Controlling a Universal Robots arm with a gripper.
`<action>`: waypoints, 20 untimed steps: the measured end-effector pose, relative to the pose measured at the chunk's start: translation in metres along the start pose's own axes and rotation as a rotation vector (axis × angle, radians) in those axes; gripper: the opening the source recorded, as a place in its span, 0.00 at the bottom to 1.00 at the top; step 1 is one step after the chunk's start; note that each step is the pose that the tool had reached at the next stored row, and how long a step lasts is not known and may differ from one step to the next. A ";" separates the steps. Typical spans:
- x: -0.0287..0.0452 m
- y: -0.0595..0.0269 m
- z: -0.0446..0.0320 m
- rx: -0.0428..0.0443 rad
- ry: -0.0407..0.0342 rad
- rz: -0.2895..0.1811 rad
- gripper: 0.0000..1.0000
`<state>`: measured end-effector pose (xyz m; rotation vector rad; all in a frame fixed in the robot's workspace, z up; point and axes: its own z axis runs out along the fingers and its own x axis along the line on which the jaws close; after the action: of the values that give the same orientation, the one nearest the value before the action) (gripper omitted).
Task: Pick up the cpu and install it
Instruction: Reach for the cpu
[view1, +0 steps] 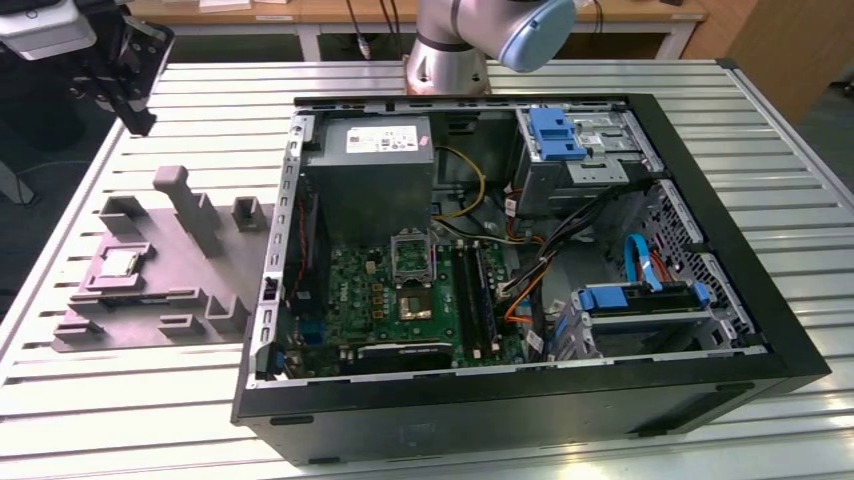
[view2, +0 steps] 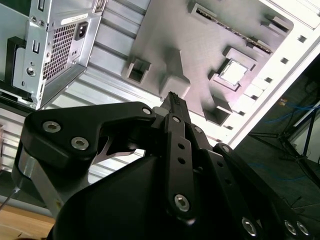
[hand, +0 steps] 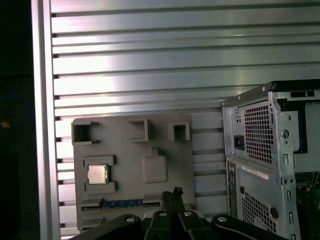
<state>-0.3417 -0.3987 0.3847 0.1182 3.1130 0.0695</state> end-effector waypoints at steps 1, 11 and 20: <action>0.0006 -0.0001 0.0000 -0.0001 -0.0001 0.000 0.11; 0.0029 -0.0002 0.0000 0.0000 0.0000 0.000 0.11; 0.0052 -0.0004 -0.0001 0.0000 -0.0001 0.000 0.11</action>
<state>-0.3469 -0.3988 0.3847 0.1182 3.1130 0.0695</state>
